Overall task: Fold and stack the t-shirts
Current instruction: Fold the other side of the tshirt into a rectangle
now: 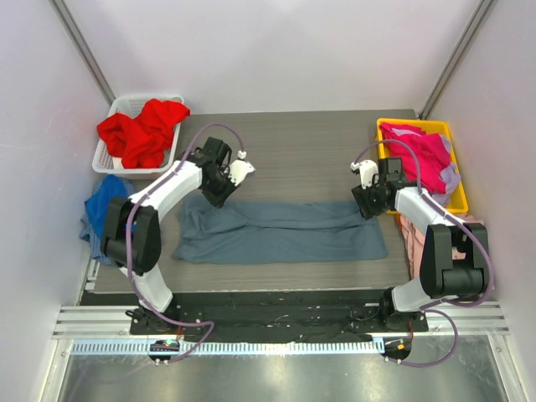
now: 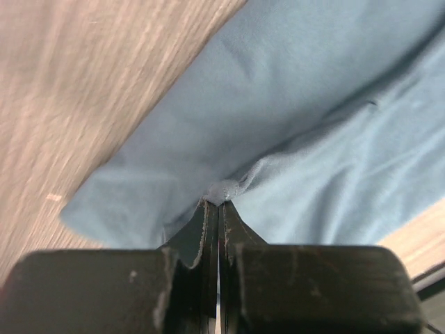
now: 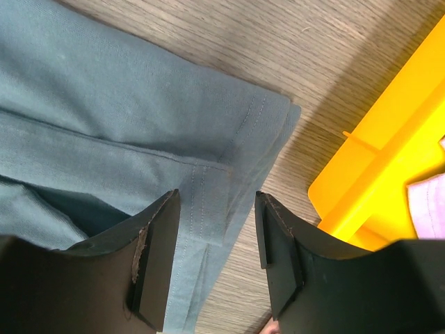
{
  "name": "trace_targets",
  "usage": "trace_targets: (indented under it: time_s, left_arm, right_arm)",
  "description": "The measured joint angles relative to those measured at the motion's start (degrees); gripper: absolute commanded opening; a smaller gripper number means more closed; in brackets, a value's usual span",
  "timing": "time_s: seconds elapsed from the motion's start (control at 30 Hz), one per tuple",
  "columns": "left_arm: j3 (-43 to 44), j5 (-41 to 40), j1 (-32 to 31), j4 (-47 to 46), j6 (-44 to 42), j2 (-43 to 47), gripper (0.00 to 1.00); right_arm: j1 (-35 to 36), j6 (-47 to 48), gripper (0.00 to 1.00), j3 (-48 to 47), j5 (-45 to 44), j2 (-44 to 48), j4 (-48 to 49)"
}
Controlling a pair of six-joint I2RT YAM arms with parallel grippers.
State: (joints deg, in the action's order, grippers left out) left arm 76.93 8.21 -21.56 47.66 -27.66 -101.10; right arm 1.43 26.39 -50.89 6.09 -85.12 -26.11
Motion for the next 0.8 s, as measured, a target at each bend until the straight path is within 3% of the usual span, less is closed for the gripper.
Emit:
trace_targets:
  time_s: [0.33,0.8]
  left_arm:
    - [-5.8,2.1,-1.7,4.6,0.5,9.5,0.0]
    - [-12.3,3.2,-9.9,10.5,0.8,18.5,0.05]
  right_arm:
    - [0.0,0.0,0.54,0.0,-0.2,0.0,0.0]
    - [0.0,0.7,0.54,0.1,-1.3,0.0,0.0]
